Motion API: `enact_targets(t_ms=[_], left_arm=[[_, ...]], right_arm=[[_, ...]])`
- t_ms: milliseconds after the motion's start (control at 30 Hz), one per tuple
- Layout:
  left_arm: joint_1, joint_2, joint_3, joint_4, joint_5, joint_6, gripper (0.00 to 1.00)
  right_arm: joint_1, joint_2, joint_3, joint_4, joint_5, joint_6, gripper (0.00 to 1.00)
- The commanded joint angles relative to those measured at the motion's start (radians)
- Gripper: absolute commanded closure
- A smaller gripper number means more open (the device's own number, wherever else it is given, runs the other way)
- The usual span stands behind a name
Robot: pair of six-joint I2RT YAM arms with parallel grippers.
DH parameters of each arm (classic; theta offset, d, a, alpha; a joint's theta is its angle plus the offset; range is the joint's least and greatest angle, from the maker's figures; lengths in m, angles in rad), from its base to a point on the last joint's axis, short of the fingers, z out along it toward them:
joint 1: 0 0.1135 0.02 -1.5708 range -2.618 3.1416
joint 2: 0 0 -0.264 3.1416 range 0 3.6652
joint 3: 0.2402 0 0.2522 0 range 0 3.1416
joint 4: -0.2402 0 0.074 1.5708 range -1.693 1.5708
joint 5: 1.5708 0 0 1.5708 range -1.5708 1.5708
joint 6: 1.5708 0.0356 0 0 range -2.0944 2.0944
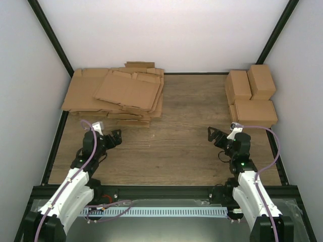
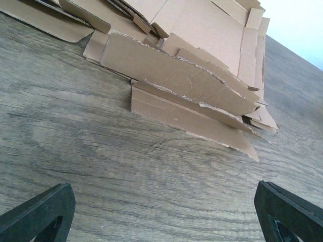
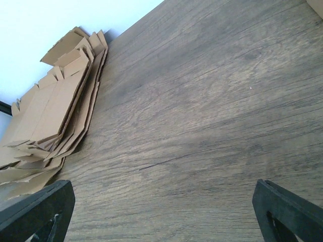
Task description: Fold the paper box
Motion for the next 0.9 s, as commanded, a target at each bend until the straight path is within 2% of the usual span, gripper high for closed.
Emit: enact_targets(t_ms=[0,100,233,567,600,667,700,867], left_arm=[[-0.002,0.019,0.029,0.014,0.006,0.013,0.0],[-0.003,0.069,0.087,0.006,0.037,-0.021,0.0],[-0.003,0.222,0.194,0.019,0.061,-0.051,0.0],[-0.004,0.7,0.596,-0.127,-0.001,0.062,0.0],[-0.005,0.733,0.632,-0.139,0.001,0.081,0.01],[-0.018,0.803,0.724,-0.182,-0.017,0.14,0.16],[-0.026,0.84,0.786,-0.226,-0.047,0.161,0.18],[-0.086,1.01,1.037,-0.365,-0.16,0.239,0.17]], right_arm=[[0.009,-0.005,0.001,-0.004,0.008,-0.003,0.0],[0.01,-0.002,0.0,0.0,0.004,-0.001,0.0],[0.01,0.008,0.002,0.001,0.002,-0.001,0.0],[0.032,0.07,0.008,0.047,-0.026,-0.012,0.0],[0.04,0.088,0.013,0.051,-0.023,-0.016,0.0],[0.067,0.125,0.027,0.055,-0.005,-0.026,0.0],[0.083,0.144,0.034,0.057,0.005,-0.028,0.0],[0.181,0.234,0.071,0.071,0.058,-0.05,0.0]])
